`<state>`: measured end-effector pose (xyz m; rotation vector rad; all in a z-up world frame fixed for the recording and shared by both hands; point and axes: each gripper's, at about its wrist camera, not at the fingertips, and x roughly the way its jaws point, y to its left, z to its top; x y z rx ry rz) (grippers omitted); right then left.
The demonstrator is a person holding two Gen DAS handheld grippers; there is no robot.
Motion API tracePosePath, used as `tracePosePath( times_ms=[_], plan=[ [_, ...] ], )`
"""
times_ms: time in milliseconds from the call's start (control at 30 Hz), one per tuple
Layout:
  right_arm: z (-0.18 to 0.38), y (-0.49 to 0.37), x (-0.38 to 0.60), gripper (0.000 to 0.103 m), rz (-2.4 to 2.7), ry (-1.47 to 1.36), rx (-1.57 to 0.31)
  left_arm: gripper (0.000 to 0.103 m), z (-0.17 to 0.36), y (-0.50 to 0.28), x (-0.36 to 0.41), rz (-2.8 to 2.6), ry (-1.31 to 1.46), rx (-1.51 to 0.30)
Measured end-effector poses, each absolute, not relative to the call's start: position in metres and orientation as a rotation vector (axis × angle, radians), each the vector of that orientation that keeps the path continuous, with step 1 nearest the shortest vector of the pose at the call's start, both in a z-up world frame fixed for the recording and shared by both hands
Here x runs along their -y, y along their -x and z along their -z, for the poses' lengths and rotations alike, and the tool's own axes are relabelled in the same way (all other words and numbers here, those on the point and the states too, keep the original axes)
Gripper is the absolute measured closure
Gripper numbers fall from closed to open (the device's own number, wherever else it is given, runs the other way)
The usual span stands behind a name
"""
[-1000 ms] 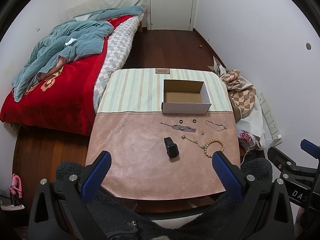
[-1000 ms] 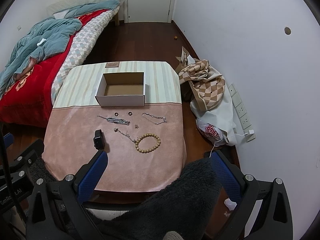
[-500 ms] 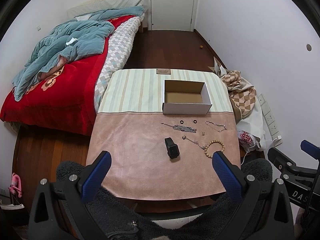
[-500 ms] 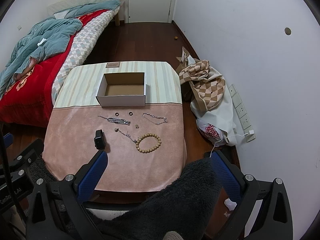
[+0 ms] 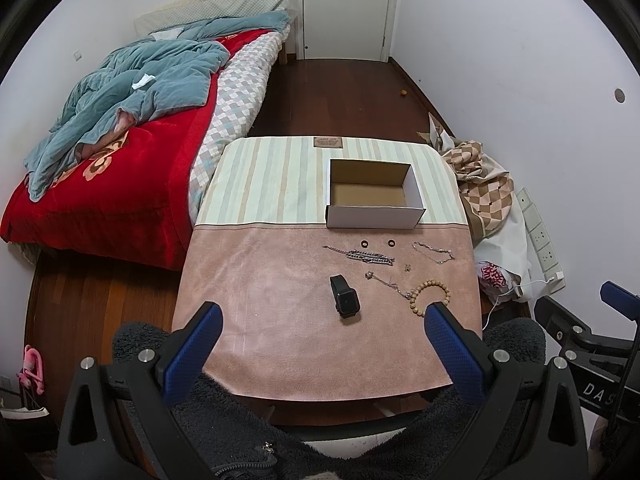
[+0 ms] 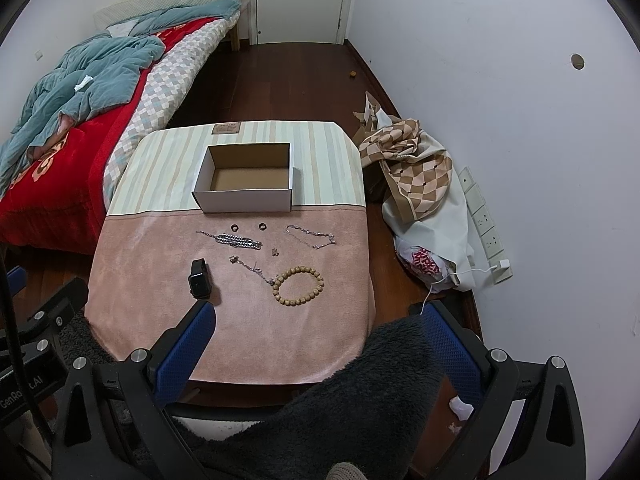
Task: Organize jewelry
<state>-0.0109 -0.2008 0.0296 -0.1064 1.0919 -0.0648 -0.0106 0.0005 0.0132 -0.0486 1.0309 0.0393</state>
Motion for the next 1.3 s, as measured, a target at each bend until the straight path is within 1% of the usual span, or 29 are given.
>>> tracePosePath(
  times_ms=[667, 867, 967, 1100, 1300],
  plan=[
    [-0.027, 0.009, 0.200, 0.000, 0.062, 0.102, -1.095, 0.000, -0.009, 0.008, -0.004, -0.038, 0.053, -1.042],
    [-0.013, -0.005, 0.208, 0.000, 0.084, 0.078, -1.087, 0.000, 0.004, -0.017, -0.006, -0.089, 0.040, -1.035],
    [0.000, -0.025, 0.220, 0.000, 0.109, 0.041, -1.092, 0.000, 0.017, -0.040, -0.011, -0.147, 0.025, -1.019],
    [0.030, -0.057, 0.237, 0.000, 0.133, -0.011, -1.125, 0.000, 0.050, -0.064, -0.015, -0.197, -0.002, -1.056],
    [0.108, -0.098, 0.260, 0.000, 0.140, -0.091, -1.254, 0.001, 0.124, -0.082, -0.015, -0.199, 0.011, -1.213]
  ],
)
